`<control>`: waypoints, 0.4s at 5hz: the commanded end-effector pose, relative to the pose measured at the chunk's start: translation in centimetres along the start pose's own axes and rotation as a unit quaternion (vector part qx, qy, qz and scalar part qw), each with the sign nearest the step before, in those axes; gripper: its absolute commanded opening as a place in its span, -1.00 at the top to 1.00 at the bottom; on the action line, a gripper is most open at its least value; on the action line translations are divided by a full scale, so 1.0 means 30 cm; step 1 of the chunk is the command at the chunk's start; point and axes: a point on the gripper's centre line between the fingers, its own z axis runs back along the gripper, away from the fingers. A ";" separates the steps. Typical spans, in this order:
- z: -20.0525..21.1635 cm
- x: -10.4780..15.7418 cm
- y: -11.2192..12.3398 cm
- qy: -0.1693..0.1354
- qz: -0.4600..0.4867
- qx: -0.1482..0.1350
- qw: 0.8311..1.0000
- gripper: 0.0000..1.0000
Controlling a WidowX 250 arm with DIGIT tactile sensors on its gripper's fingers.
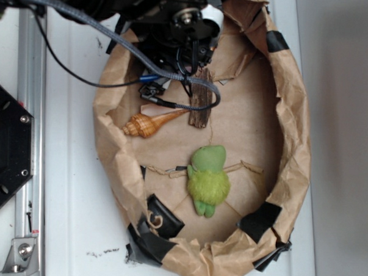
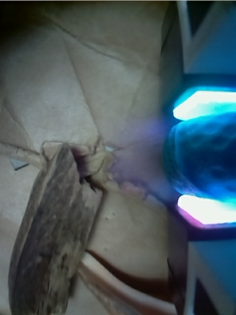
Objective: Grab the blue ball.
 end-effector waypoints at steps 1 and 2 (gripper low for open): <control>0.421 0.163 -0.194 -0.016 0.143 0.041 0.989 1.00; 0.588 0.149 -0.182 -0.084 0.261 -0.071 0.959 1.00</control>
